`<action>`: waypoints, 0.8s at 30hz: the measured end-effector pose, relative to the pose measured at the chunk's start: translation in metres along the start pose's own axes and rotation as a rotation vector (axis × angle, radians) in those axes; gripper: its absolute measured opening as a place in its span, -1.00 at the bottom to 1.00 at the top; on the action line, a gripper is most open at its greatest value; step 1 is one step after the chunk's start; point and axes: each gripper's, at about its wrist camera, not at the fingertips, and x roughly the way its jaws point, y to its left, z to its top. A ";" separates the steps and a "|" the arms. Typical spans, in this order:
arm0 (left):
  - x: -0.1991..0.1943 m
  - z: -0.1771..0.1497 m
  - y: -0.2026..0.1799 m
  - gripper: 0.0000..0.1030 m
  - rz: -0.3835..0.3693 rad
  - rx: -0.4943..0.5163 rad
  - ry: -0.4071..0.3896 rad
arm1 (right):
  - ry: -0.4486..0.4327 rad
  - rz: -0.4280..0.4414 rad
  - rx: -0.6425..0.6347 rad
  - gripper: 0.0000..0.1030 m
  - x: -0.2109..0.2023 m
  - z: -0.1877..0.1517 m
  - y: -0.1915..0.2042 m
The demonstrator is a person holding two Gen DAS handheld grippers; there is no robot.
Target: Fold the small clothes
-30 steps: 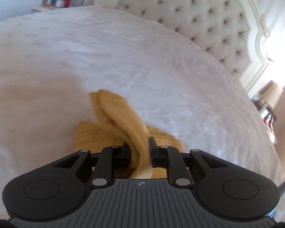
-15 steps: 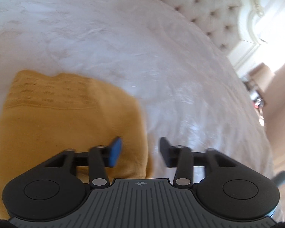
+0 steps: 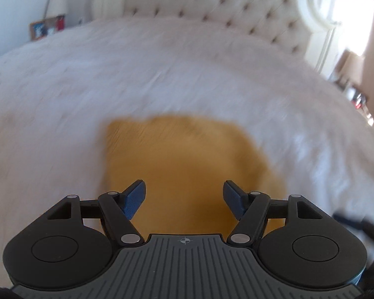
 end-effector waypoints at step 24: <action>-0.032 -0.082 0.048 0.56 0.011 -0.008 0.003 | 0.071 -0.001 -0.217 0.99 0.066 0.055 0.080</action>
